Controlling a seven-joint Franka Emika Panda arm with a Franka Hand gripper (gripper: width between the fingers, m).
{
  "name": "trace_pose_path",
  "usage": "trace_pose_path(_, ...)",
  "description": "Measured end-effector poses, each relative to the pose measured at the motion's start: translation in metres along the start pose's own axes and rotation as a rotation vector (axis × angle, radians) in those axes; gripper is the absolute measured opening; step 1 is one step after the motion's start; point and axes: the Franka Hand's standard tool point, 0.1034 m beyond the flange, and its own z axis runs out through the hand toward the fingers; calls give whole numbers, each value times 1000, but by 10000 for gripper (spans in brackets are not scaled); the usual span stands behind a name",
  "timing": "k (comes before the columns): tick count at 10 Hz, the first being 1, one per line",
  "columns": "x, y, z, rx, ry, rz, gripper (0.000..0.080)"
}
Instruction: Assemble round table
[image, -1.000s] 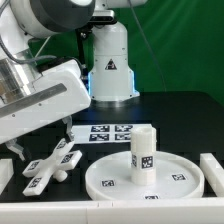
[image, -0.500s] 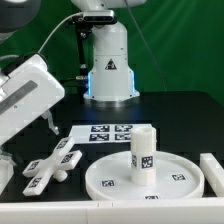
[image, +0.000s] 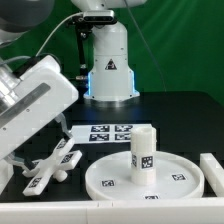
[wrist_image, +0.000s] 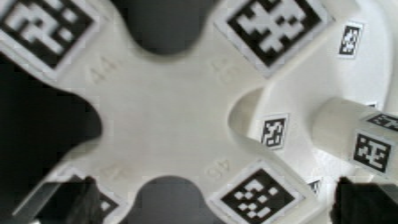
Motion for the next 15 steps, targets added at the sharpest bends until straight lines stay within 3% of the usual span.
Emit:
trace_pose_path(3, -8, 2, 2, -3, -21, -2, 649)
trace_pose_path(5, -11, 6, 0, -25, -71, -25, 649)
trace_pose_path(11, -16, 8, 11, -12, -79, -16, 649)
trace_pose_path(15, -15, 9, 14, -21, -74, -18, 649)
